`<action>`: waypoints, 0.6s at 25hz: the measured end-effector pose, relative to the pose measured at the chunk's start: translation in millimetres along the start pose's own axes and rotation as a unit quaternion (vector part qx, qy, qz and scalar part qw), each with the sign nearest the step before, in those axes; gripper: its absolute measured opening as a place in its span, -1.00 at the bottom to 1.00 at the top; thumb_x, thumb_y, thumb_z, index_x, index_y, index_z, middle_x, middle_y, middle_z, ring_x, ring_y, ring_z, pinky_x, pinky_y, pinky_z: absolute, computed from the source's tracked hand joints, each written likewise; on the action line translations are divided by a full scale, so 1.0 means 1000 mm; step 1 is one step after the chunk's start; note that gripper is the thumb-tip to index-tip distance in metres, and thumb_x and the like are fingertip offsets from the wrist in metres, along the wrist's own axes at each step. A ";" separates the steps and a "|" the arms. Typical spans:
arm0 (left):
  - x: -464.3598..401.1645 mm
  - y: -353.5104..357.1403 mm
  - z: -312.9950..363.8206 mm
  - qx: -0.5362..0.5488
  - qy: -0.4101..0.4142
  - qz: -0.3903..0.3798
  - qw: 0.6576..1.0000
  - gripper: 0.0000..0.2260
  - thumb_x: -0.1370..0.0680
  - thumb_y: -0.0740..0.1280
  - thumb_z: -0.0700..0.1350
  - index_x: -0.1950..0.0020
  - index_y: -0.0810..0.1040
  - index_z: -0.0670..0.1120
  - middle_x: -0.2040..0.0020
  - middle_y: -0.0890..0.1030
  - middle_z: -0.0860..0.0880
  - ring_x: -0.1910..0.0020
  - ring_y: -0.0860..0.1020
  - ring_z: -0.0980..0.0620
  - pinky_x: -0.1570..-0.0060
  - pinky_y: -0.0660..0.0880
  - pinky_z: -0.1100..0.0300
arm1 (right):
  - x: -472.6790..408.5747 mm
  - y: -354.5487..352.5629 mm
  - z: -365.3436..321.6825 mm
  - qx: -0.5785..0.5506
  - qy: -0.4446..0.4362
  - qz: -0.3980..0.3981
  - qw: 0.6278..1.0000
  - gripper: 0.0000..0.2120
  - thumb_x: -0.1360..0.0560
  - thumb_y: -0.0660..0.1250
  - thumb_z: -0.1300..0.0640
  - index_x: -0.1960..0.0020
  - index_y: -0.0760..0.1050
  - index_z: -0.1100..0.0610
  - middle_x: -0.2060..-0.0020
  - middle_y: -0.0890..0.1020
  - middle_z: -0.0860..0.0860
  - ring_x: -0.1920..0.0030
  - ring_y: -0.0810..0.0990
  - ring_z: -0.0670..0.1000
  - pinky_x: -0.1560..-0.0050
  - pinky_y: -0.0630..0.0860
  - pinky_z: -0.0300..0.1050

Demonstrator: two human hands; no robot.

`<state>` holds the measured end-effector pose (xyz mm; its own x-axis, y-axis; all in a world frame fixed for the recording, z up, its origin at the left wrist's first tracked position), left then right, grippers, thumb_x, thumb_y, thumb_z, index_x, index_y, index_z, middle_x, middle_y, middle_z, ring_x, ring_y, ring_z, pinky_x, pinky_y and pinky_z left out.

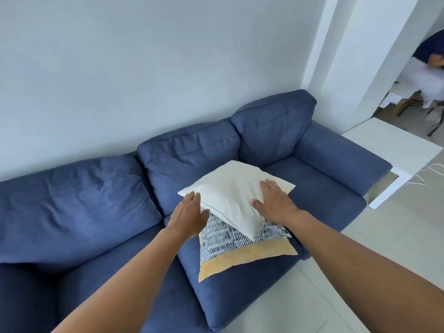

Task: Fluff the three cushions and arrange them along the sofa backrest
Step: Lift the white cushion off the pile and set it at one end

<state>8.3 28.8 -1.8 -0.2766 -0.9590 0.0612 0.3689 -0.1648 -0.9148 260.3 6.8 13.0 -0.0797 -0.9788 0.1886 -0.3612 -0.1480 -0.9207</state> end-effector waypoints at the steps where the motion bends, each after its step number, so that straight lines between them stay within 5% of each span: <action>1: -0.011 0.004 -0.005 0.004 -0.001 -0.007 1.000 -0.78 -0.64 0.29 -0.01 -0.07 0.42 -0.17 -0.11 0.49 -0.08 -0.12 0.53 -0.16 -0.01 0.49 -0.03 | -0.010 0.004 0.000 -0.003 0.009 -0.006 1.000 -0.41 -0.66 0.21 -0.10 -0.54 0.21 0.25 -0.61 0.19 0.18 -0.65 -0.01 0.16 -0.50 0.19 0.19; 4: -0.033 0.018 -0.019 0.006 -0.030 -0.036 0.999 -0.74 -0.64 0.28 0.00 -0.15 0.44 -0.19 -0.19 0.50 -0.11 -0.23 0.53 -0.18 -0.07 0.52 -0.08 | -0.032 0.015 0.007 0.002 0.021 -0.033 0.999 -0.35 -0.67 0.18 -0.12 -0.60 0.12 0.23 -0.67 0.07 0.16 -0.67 -0.08 0.14 -0.55 0.13 0.19; 8: -0.060 0.044 -0.022 -0.007 -0.032 -0.079 0.996 -0.46 -0.68 0.24 0.03 -0.59 0.25 -0.20 -0.63 0.26 -0.15 -0.62 0.24 -0.16 -0.45 0.37 -0.07 | -0.071 0.024 0.028 -0.007 0.023 -0.052 0.998 -0.32 -0.67 0.18 -0.13 -0.62 0.08 0.22 -0.67 0.03 0.15 -0.67 -0.09 0.13 -0.55 0.10 0.18; 15: -0.089 0.085 -0.006 -0.039 -0.041 -0.092 0.994 -0.31 -0.65 0.31 0.05 -0.68 0.09 -0.14 -0.70 0.10 -0.15 -0.67 0.11 -0.12 -0.55 0.23 0.02 | -0.145 0.036 0.080 -0.024 0.000 -0.108 0.994 -0.41 -0.64 0.22 -0.06 -0.54 0.21 0.25 -0.61 0.19 0.18 -0.63 0.05 0.16 -0.49 0.21 0.15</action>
<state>58.9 101.7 -88.0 -0.2583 -0.9305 0.2596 0.2487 -0.3237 -0.9129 333.4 132.4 -74.7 0.0045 -0.9251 0.3796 -0.4143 -0.3473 -0.8413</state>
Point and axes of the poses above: each hand's wrist, its own x-axis away from the middle knuckle, its own y-axis out of the palm, z = x × y, the point moved 3 cm from there along -x, towards the middle knuckle
